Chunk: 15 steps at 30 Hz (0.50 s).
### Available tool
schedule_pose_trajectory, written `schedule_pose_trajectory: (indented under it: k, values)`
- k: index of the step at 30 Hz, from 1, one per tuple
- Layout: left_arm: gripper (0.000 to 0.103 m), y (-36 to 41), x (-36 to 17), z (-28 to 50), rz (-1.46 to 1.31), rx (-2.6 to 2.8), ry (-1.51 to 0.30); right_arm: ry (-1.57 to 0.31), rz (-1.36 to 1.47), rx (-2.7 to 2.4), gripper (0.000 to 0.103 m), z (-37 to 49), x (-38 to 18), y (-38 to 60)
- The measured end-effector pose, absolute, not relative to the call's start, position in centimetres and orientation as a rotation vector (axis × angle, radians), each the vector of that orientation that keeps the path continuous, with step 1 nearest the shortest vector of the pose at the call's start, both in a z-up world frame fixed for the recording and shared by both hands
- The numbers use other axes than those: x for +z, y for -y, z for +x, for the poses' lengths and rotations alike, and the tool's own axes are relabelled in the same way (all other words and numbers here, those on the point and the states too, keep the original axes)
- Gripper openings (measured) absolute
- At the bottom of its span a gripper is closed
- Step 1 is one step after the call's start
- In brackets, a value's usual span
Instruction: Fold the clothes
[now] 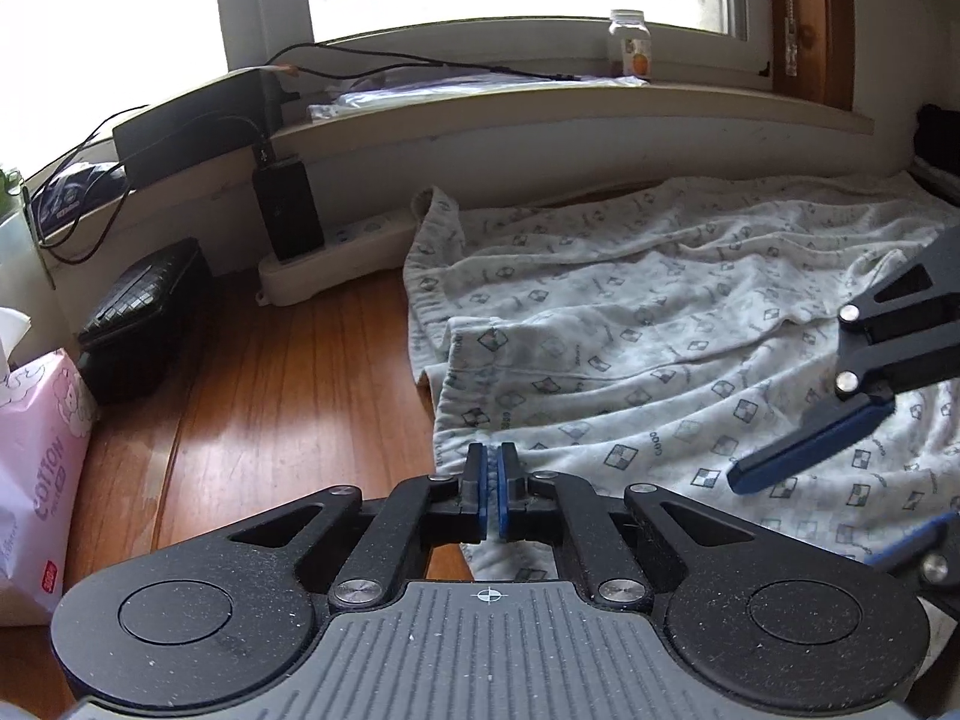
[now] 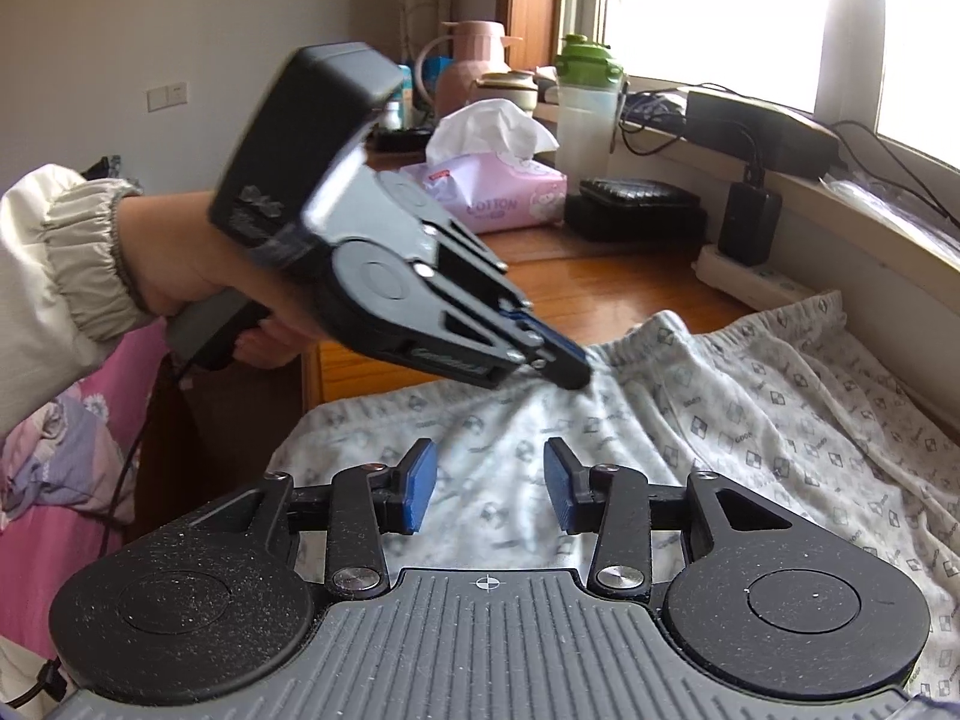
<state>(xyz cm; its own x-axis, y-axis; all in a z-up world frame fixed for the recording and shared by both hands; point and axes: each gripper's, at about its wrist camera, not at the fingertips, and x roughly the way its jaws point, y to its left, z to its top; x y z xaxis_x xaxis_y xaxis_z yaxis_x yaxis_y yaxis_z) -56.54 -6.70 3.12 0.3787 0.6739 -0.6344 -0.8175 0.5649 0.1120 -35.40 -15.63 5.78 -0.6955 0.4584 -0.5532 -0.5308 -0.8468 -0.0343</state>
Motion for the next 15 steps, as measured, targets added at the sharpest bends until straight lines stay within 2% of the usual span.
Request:
schedule_pose_trajectory:
  k: [3, 15]
  values:
    - [0.005, 5.4, 3.2, -56.0, -0.226, 0.961, -0.711, -0.148, -0.761, 2.496, 0.05, -36.0, 5.8, 16.5]
    - [0.005, 1.1, 3.4, -53.7, -0.212, 0.957, -0.773, -0.006, -0.824, 2.574, 0.052, -40.0, 4.7, 20.9]
